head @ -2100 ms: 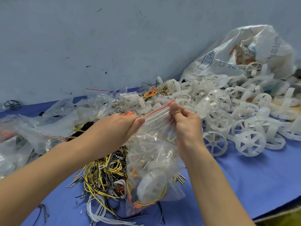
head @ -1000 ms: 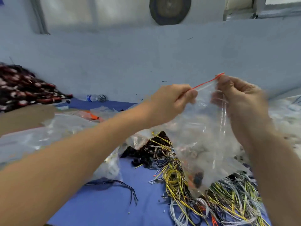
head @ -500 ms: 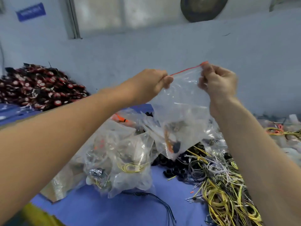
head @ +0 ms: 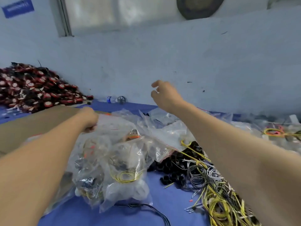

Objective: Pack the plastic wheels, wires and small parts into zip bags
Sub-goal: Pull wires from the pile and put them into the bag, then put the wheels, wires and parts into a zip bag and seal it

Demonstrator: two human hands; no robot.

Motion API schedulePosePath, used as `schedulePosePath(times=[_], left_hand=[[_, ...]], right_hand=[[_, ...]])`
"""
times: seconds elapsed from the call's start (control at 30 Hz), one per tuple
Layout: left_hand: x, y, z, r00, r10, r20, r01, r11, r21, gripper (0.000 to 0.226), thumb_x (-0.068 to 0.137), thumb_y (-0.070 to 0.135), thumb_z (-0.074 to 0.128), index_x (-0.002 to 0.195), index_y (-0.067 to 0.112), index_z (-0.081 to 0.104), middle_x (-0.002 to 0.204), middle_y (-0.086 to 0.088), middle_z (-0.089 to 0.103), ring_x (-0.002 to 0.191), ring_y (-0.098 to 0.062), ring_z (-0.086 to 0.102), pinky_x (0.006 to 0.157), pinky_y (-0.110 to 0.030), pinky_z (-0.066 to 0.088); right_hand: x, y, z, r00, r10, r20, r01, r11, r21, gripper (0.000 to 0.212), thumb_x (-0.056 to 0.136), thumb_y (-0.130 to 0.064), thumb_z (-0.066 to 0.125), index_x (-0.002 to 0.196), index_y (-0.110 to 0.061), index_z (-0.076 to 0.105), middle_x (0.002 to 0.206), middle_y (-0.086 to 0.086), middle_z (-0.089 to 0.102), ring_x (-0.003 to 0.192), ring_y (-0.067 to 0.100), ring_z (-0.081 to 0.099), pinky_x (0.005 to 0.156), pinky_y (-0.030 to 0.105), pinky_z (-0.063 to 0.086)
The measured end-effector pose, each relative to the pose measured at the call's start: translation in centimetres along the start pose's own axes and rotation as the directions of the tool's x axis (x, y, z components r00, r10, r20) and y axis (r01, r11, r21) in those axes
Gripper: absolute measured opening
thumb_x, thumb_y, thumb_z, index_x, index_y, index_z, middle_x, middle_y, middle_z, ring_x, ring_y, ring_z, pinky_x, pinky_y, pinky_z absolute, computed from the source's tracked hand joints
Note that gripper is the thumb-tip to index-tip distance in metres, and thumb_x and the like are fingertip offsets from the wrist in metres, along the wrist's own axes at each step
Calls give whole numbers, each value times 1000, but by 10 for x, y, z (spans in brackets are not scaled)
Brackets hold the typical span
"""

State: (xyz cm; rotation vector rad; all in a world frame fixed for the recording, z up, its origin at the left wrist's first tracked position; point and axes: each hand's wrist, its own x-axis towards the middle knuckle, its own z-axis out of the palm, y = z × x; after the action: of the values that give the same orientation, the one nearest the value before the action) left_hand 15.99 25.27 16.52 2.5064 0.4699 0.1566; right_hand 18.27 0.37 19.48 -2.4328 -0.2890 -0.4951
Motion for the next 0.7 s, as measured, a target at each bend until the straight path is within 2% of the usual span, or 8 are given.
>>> schedulePosePath(times=[0.1,0.17,0.23,0.37,0.5,0.57,0.63,0.7], left_hand=[[-9,-22,-3,995,-72,63,67,995,81,38,100,6,41,65,-4,52,38,-11,49,40,-20,43,45,-21,32],[-21,-15,-6,999,-40,14,38,989,146,33,99,4,41,78,-13,60,55,-22,58,50,-29,55,49,-27,39],[-27,-5,-9,997,7,-79,9,979,205,29,100,7,40,95,-12,60,82,-32,66,77,-40,65,64,-36,49],[-43,35,7,952,264,-157,-193,911,365,33,100,20,38,108,-3,60,119,-29,60,108,-41,57,86,-39,46],[-66,76,77,847,531,28,-492,761,423,25,95,28,41,79,16,55,93,-9,64,81,-26,58,69,-35,44],[-77,86,122,783,581,225,-609,639,470,17,96,30,48,106,22,60,113,-6,63,92,-21,59,76,-35,46],[-81,87,163,737,560,378,-668,520,533,42,96,37,53,136,28,47,136,-6,49,119,-25,51,96,-36,45],[-82,87,190,732,565,380,-666,478,573,50,95,43,53,143,31,41,139,-7,45,125,-27,48,102,-35,42]], right_hand=[[-40,37,-13,992,94,79,-93,996,-12,42,98,-24,46,140,-18,47,138,9,50,114,29,56,94,37,47],[-62,62,-34,983,156,100,-150,987,-61,42,97,-23,47,138,-16,48,136,9,53,112,28,56,85,31,45],[-79,84,-59,968,227,109,-217,971,-102,42,98,-24,47,139,-16,49,135,9,56,107,27,58,79,29,44],[-110,115,-101,938,336,81,-329,940,-90,42,97,-26,47,138,-15,51,115,8,61,67,16,55,56,26,41],[-143,137,-116,938,342,54,-336,937,-94,43,99,-25,45,139,-12,50,126,11,60,83,18,59,64,26,43],[-160,147,-123,941,336,44,-332,939,-88,43,99,-23,45,140,-12,49,133,10,57,85,18,59,64,26,44],[-176,158,-131,943,332,24,-330,941,-76,41,100,-22,45,139,-12,50,132,9,59,86,18,59,64,27,46],[-191,170,-140,949,315,-3,-314,945,-87,38,100,-21,45,136,-12,52,130,9,60,93,19,61,75,32,52]])
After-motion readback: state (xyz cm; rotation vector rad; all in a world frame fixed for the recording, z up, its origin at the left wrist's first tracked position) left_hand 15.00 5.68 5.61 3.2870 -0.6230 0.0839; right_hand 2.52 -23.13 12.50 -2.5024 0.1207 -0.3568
